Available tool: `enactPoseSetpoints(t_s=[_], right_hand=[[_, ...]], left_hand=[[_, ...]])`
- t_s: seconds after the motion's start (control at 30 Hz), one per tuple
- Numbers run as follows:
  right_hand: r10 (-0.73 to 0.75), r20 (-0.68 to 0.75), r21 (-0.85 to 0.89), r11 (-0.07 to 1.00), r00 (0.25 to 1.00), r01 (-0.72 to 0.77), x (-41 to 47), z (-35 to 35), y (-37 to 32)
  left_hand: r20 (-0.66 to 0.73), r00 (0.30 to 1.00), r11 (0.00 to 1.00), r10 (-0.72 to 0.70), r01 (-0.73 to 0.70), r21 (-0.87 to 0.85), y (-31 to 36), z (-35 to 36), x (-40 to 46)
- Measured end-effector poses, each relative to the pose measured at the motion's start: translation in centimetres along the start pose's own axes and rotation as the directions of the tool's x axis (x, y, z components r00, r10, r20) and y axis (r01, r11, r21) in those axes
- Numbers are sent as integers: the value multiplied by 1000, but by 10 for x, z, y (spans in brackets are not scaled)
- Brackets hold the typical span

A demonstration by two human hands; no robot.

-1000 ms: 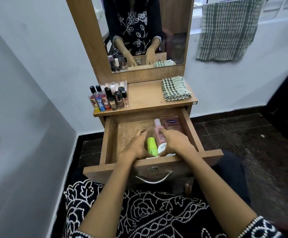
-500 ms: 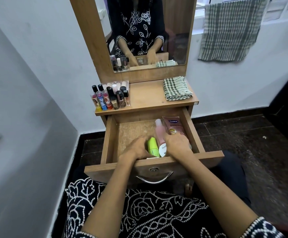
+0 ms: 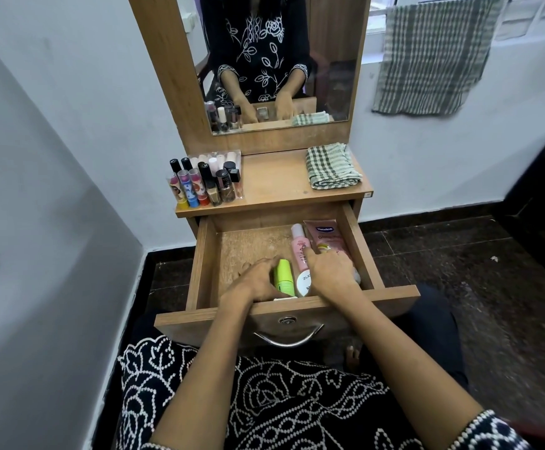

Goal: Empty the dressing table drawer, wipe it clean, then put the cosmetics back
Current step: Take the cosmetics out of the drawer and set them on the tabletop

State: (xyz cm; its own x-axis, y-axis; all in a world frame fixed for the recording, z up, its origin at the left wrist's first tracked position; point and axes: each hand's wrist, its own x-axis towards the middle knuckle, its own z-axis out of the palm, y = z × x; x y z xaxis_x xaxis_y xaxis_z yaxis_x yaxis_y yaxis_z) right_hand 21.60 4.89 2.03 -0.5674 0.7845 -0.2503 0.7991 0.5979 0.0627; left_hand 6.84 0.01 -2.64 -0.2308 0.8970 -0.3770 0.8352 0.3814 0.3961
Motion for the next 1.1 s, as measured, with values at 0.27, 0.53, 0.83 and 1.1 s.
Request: enactPoseSetpoints(t_s=[0.27, 0.53, 0.83, 1.1], right_hand=[[10, -28, 60, 998, 1000, -8, 5, 4, 3], [-9, -41, 186, 982, 999, 16, 1, 0, 5], [168, -311, 512, 859, 935, 16, -2, 0, 2], [212, -437, 694, 697, 874, 178, 6, -40, 24]], left_hand=[[44, 999, 997, 3, -6, 80, 4, -4, -3], [-137, 979, 890, 154, -77, 449, 23, -19, -8], [-195, 894, 686, 403, -154, 712, 30, -36, -14], [-399, 753, 674, 523, -79, 734, 43, -91, -37]])
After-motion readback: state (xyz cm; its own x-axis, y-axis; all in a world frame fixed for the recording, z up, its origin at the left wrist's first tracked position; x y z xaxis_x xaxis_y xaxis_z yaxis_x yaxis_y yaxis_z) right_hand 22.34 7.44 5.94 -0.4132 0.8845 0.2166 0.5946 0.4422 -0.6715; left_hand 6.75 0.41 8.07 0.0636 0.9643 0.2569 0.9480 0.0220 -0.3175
